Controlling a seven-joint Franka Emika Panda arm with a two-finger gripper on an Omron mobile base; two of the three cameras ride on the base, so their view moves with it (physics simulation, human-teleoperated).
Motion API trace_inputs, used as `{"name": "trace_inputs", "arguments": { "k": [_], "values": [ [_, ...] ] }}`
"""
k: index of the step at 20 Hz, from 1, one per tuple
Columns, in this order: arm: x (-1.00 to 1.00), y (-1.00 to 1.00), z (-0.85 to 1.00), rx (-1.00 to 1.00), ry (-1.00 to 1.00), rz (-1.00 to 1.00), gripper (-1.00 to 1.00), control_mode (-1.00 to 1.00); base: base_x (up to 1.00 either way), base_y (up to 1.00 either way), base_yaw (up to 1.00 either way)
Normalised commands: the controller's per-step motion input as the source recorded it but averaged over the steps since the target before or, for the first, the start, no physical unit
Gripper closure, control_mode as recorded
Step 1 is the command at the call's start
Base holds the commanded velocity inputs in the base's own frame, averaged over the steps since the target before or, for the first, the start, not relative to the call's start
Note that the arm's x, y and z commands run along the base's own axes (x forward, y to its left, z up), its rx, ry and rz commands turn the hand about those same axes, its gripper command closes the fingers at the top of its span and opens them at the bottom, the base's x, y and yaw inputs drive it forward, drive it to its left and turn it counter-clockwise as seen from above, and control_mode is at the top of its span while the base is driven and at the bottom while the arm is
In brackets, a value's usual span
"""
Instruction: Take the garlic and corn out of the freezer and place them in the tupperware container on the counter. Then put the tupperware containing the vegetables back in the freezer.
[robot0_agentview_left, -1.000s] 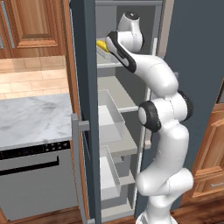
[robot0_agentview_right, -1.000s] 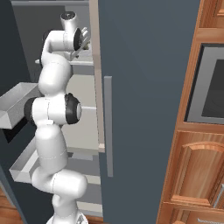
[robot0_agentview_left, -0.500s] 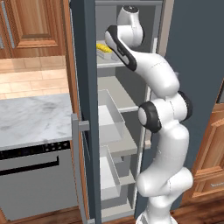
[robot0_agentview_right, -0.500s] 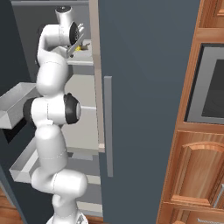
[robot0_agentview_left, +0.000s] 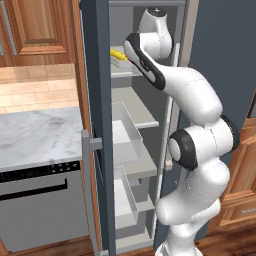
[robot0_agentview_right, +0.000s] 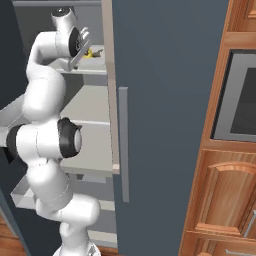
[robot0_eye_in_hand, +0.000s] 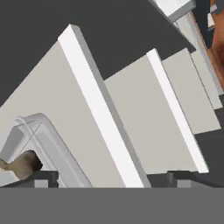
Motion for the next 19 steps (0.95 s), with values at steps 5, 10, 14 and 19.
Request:
{"name": "trace_inputs", "arguments": {
  "k": [5, 10, 14, 19],
  "values": [
    [-0.97, 0.00, -0.22, 0.00, -0.39, 0.00, -1.00, -1.00, 0.00, 0.00, 0.00],
    [-1.00, -0.02, -0.48, 0.00, -0.28, 0.00, -1.00, -1.00, 0.00, 0.00, 0.00],
    [-1.00, -0.11, -0.50, 0.00, -0.21, 0.00, -1.00, -1.00, 0.00, 0.00, 0.00],
    [-1.00, -0.32, -0.13, 0.00, -0.20, 0.00, -1.00, -1.00, 0.00, 0.00, 0.00]
  ]
}}
